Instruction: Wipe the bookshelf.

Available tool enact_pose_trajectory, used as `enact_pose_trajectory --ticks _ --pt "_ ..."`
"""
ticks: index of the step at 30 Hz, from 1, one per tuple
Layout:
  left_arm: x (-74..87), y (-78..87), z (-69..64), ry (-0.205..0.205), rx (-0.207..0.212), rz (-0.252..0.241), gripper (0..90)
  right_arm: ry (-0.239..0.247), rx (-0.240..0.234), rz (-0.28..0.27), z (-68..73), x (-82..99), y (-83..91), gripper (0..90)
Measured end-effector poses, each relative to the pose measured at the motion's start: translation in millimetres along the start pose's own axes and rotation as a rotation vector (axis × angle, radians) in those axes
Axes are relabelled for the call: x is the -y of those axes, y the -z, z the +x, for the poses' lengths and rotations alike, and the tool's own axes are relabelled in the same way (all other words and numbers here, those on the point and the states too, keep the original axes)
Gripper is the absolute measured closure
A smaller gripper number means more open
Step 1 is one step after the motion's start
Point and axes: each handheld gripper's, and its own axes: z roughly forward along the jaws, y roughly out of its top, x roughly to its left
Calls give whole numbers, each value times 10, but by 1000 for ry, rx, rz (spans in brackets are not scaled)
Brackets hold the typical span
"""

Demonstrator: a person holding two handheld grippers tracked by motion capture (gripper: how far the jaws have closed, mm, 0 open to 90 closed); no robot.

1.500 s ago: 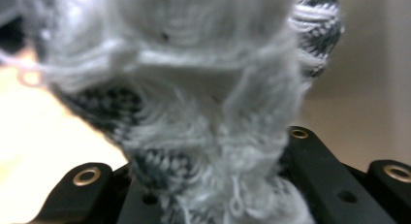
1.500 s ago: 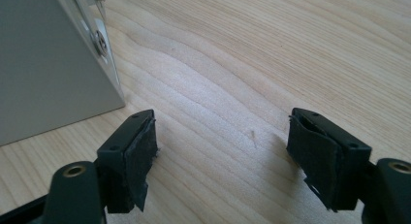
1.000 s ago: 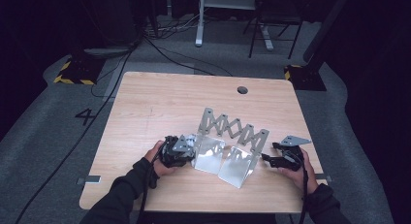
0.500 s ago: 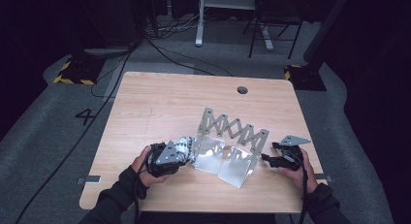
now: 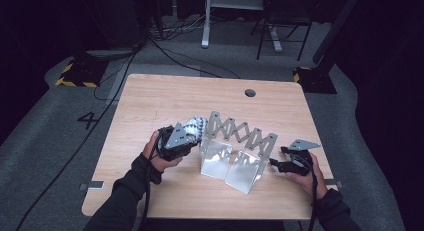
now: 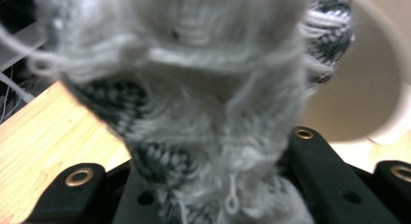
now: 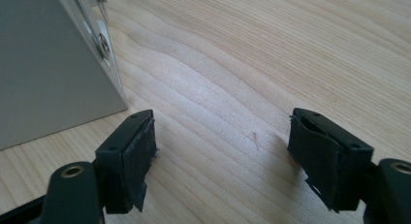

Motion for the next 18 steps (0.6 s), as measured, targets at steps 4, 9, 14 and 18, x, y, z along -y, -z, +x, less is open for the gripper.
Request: enact_pose_trajectory --ticks 4,9,14,18 --pt "-17 -117 30 8 -8 7 697 0 0 0 0 0 0 259" --pt "46 -294 60 28 0 50 698 1 0 1 -1 0 1 259" --pt "198 -476 5 32 24 139 701 0 0 0 0 0 0 259" --pt "294 -529 -15 61 59 175 707 0 1 0 1 1 1 259"
